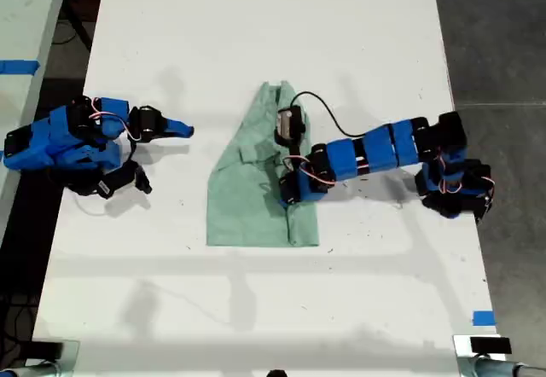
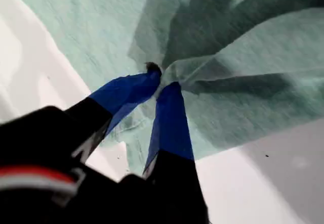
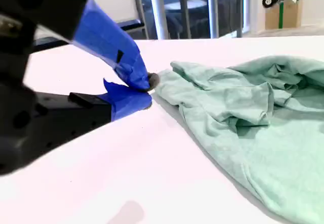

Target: Fold t shirt

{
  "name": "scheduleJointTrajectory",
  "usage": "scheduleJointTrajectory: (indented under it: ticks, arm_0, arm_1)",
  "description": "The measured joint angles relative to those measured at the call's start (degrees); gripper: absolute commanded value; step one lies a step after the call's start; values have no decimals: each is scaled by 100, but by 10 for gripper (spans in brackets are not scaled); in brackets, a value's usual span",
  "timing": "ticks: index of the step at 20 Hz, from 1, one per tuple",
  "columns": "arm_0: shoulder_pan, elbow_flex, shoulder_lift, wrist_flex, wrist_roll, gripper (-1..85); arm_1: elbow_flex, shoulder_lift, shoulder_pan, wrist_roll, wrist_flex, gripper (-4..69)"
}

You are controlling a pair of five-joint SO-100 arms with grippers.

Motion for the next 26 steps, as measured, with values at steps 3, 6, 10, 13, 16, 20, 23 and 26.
scheduleJointTrajectory:
  ticks: [3,6,10,13,16,20,23,26]
  arm_0:
    - [0,0,0,0,0,-1]
    - [0,0,0,0,0,-1]
    - [0,0,0,0,0,-1]
    - [0,0,0,0,0,-1]
    - [0,0,0,0,0,-1]
    - [0,0,0,0,0,-1]
    - [0,0,0,0,0,-1]
    - [0,0,0,0,0,-1]
  arm_1:
    - [0,-202,0,0,-44,235]
    - [-343,-167,9,0,70,10]
    - [-193,580,35,9,879,10]
    - [905,2109,114,229,1257,10]
    - [2795,4061,343,439,1099,10]
    - [5933,6645,712,580,369,10]
    - [7673,8086,993,554,-79,11]
    - [8692,8807,1187,378,-483,11]
